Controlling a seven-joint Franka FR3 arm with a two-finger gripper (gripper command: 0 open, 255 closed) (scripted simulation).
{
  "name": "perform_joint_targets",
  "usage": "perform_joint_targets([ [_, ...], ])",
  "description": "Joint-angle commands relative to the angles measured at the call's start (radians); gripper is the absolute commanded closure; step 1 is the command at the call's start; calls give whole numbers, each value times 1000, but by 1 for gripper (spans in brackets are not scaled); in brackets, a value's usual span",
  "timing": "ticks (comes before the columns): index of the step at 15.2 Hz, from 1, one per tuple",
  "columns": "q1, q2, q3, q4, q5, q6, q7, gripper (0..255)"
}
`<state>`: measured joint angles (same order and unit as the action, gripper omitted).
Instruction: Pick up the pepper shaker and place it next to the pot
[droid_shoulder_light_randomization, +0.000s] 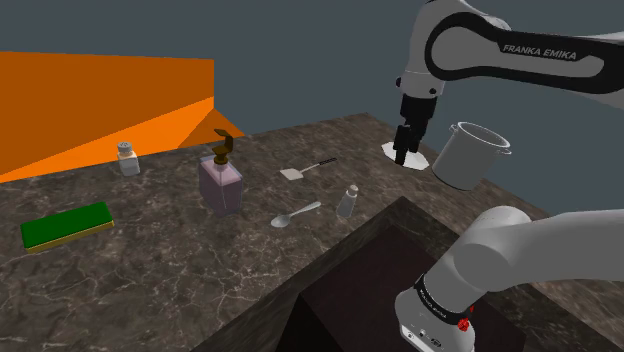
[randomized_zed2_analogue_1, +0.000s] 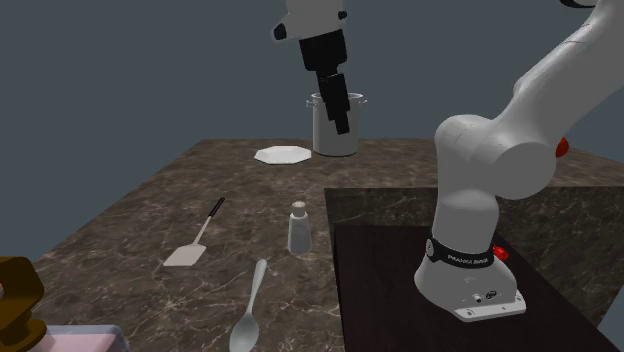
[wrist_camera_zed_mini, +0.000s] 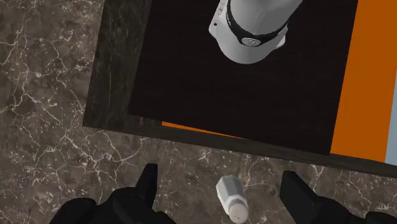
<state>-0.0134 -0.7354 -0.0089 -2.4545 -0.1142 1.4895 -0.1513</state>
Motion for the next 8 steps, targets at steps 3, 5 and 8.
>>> perform_joint_targets([
  [3,-1,22,-5,-42,30,83,29,0],
  [5,0,50,-10,-80,61,170,55,0],
  [8,3,105,-16,-127,108,304,87,0],
])
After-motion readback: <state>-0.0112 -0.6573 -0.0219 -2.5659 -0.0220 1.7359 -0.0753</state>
